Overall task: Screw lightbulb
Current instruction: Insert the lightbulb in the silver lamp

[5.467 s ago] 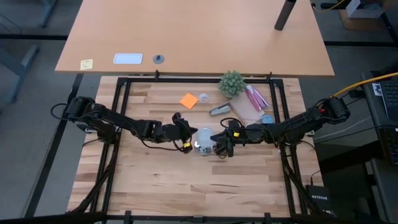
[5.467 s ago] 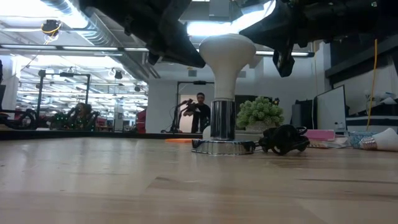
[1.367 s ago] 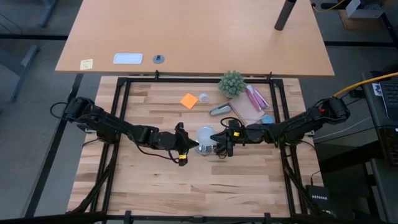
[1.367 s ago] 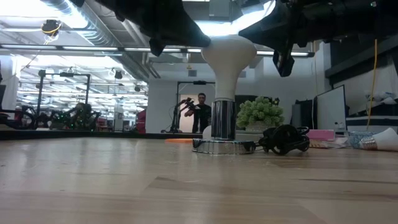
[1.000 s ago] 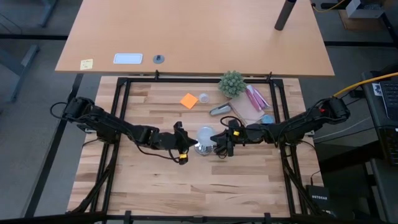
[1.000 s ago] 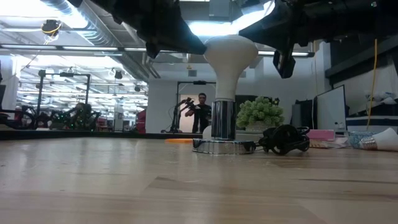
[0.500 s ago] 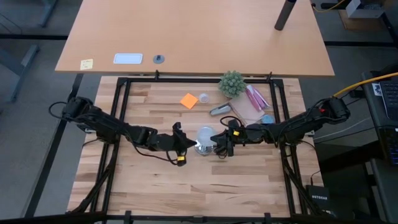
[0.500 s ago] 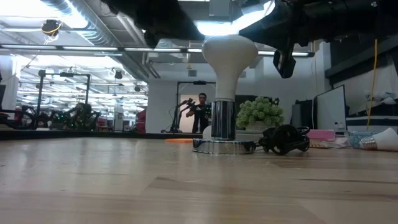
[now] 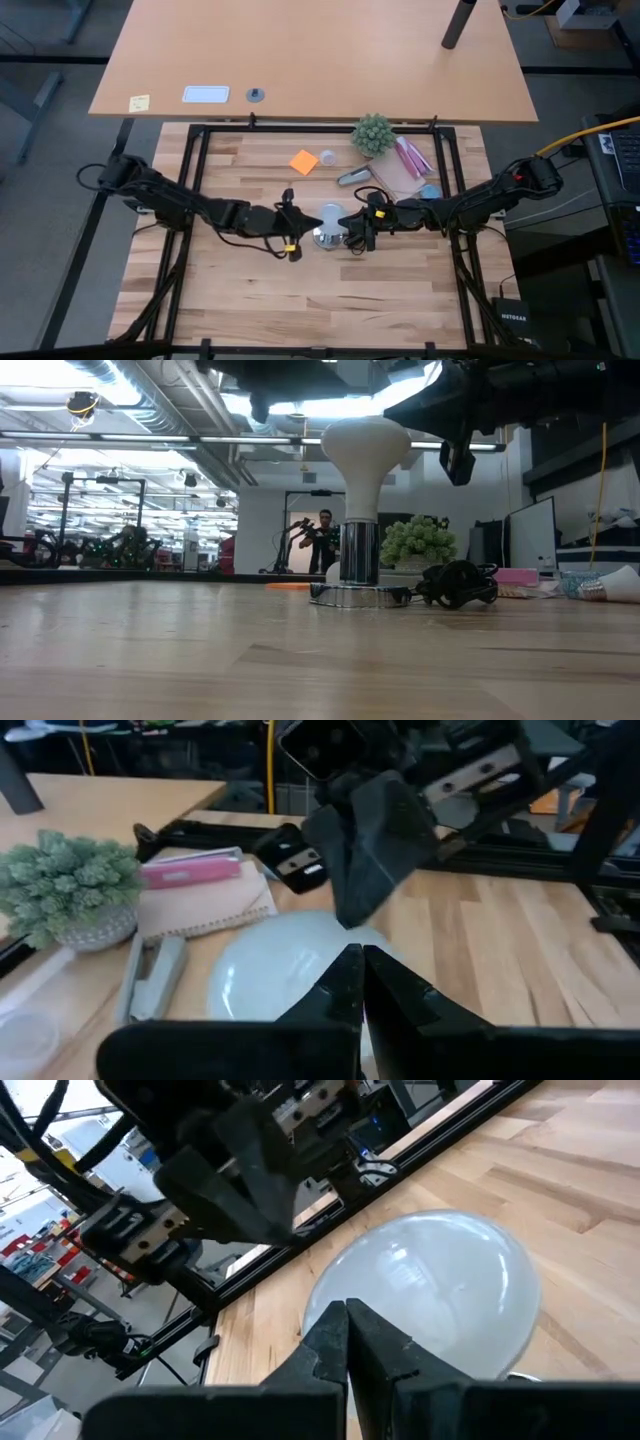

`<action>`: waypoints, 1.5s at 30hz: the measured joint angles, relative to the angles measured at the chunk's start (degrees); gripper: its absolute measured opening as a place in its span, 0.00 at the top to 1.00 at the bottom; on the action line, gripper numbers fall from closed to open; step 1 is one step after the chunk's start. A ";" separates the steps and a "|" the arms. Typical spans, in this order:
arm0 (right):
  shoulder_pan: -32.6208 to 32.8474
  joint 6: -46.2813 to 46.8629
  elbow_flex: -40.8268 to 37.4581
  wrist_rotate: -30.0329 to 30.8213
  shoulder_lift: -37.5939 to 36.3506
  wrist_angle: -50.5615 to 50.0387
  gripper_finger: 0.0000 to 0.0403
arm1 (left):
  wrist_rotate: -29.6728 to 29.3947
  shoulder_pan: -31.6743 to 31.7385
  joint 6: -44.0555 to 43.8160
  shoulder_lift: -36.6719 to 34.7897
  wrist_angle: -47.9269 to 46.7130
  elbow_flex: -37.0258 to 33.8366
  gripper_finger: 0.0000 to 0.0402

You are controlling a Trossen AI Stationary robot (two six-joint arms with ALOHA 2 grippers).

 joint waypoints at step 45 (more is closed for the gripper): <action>-0.09 -10.32 -0.07 15.29 -5.70 -9.19 0.99 | 1.79 -3.34 -3.16 -1.35 -8.24 -0.02 1.00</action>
